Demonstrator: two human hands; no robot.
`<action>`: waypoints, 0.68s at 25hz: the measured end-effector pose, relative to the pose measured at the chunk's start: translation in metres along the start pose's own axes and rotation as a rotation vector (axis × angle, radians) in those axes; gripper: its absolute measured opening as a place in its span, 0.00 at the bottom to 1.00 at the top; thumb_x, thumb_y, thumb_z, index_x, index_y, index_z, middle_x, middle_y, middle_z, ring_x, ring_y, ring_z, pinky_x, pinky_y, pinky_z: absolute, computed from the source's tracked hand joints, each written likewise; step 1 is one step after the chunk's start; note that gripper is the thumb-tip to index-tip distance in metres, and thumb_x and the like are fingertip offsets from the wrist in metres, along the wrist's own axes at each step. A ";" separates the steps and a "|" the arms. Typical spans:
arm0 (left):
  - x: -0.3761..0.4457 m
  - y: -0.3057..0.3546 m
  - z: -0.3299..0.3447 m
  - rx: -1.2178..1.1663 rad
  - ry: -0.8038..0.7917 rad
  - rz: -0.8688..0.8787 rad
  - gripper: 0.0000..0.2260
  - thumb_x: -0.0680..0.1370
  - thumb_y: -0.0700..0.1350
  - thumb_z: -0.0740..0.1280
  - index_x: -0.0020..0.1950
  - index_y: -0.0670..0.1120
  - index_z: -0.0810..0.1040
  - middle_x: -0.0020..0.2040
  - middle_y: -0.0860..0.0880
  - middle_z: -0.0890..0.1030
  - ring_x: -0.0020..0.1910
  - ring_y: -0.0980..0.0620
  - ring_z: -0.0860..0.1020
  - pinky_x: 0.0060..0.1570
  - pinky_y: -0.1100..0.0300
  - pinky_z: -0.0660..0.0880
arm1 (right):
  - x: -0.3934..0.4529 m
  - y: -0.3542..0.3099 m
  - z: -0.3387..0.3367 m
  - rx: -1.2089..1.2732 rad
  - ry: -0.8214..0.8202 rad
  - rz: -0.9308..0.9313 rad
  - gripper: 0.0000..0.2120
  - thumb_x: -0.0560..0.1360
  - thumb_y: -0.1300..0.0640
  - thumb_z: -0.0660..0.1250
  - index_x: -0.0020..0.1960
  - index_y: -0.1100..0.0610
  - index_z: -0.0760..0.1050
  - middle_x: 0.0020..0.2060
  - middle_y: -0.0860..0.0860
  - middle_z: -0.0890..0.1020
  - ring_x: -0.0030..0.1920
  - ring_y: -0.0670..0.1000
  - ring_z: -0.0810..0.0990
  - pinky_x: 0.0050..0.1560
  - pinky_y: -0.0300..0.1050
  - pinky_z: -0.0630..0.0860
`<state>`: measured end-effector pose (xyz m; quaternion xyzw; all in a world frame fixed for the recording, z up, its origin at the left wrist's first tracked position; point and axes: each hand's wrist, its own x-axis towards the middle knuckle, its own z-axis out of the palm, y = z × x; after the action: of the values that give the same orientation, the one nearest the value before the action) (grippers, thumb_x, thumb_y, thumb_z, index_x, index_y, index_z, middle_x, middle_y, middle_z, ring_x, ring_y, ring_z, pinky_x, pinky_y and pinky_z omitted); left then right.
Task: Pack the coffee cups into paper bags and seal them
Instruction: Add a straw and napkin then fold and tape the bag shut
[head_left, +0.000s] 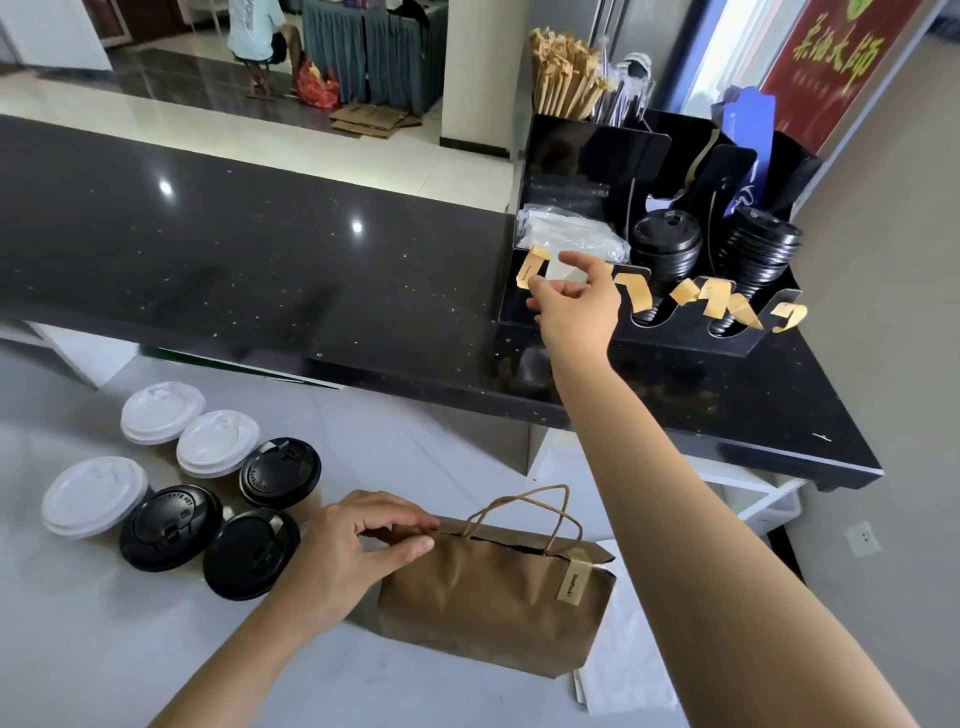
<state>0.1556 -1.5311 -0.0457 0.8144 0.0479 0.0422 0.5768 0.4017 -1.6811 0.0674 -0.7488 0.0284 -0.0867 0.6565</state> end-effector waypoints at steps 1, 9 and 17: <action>0.000 0.000 -0.001 0.005 0.001 -0.003 0.08 0.71 0.49 0.78 0.49 0.60 0.88 0.50 0.57 0.86 0.57 0.53 0.81 0.58 0.57 0.78 | 0.001 0.000 0.005 -0.040 0.004 -0.041 0.17 0.76 0.61 0.73 0.60 0.46 0.76 0.38 0.48 0.83 0.43 0.50 0.86 0.47 0.46 0.82; -0.003 0.002 -0.002 -0.005 -0.002 -0.018 0.10 0.72 0.46 0.78 0.49 0.60 0.88 0.50 0.58 0.86 0.56 0.53 0.80 0.57 0.57 0.78 | 0.016 0.003 0.014 -0.193 0.070 -0.191 0.04 0.78 0.50 0.71 0.46 0.43 0.76 0.37 0.47 0.81 0.40 0.56 0.83 0.43 0.53 0.81; -0.003 0.003 -0.003 -0.006 0.001 -0.021 0.10 0.73 0.45 0.79 0.48 0.60 0.88 0.48 0.57 0.86 0.54 0.53 0.80 0.58 0.55 0.77 | 0.007 0.014 0.005 -0.249 0.015 -0.278 0.07 0.77 0.47 0.72 0.44 0.48 0.81 0.38 0.44 0.81 0.38 0.47 0.76 0.42 0.44 0.73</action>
<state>0.1520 -1.5303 -0.0419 0.8121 0.0563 0.0368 0.5796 0.4101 -1.6795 0.0541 -0.8203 -0.0599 -0.1782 0.5402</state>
